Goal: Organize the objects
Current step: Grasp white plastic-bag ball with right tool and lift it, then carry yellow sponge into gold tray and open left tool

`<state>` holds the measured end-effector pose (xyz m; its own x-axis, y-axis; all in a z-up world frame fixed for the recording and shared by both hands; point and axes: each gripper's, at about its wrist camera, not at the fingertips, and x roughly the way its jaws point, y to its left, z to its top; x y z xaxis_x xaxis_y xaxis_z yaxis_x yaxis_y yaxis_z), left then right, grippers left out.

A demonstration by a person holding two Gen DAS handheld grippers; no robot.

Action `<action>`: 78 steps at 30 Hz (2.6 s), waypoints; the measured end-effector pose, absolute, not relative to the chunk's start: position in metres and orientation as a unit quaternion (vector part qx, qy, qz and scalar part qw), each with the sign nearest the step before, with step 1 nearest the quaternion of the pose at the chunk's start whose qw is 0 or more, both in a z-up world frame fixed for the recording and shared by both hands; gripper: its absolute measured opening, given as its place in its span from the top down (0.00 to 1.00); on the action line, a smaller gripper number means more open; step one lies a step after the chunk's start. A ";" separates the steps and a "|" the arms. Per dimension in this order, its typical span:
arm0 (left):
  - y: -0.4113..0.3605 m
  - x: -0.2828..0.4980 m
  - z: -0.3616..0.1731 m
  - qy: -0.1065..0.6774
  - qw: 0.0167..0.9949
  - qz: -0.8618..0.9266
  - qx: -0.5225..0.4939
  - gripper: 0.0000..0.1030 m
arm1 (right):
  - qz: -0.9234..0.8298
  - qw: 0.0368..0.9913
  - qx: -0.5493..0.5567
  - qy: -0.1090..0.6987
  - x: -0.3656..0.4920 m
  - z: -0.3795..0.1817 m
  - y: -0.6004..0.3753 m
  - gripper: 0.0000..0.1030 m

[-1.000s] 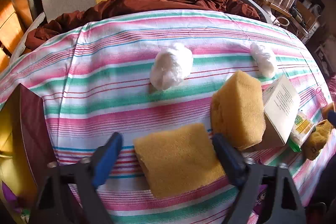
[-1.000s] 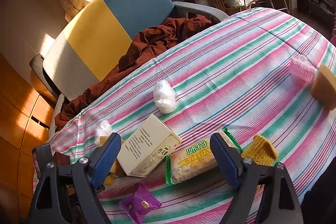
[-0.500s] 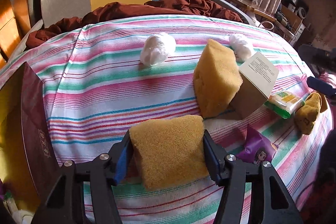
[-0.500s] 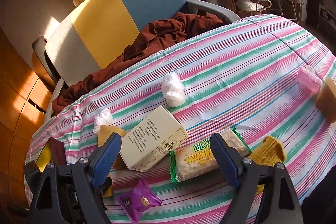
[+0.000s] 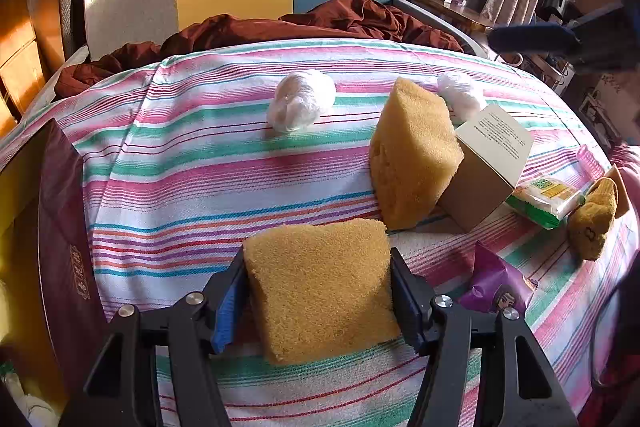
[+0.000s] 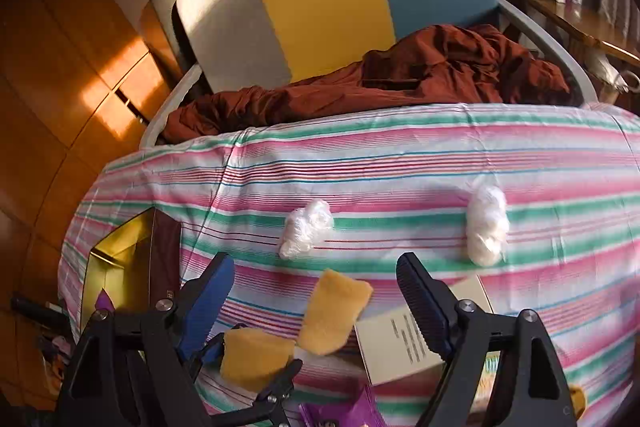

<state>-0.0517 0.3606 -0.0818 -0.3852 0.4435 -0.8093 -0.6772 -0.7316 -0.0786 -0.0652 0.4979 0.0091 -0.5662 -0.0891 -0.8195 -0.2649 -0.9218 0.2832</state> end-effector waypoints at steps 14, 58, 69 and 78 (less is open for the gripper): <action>0.360 -0.048 -0.085 0.131 0.340 0.830 -0.424 0.36 | 0.815 0.033 -0.563 0.131 -0.135 -0.061 0.471 0.74; 0.326 -0.004 -0.054 0.147 0.362 0.832 -0.395 0.44 | 0.787 0.200 -0.520 0.265 0.075 -0.072 0.506 0.74; 0.192 -0.059 0.024 0.071 0.306 0.877 -0.362 0.42 | 0.788 0.212 -0.523 0.247 0.073 -0.069 0.504 0.74; 0.068 -0.167 -0.015 0.048 0.146 0.882 -0.444 0.42 | 0.788 0.218 -0.526 0.235 0.072 -0.069 0.502 0.74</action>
<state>-0.1670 0.0679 -0.0152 -0.5622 0.2153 -0.7985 -0.3013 -0.9525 -0.0448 0.0720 0.5017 -0.0690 -0.3520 0.0969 -0.9309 -0.5914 -0.7940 0.1410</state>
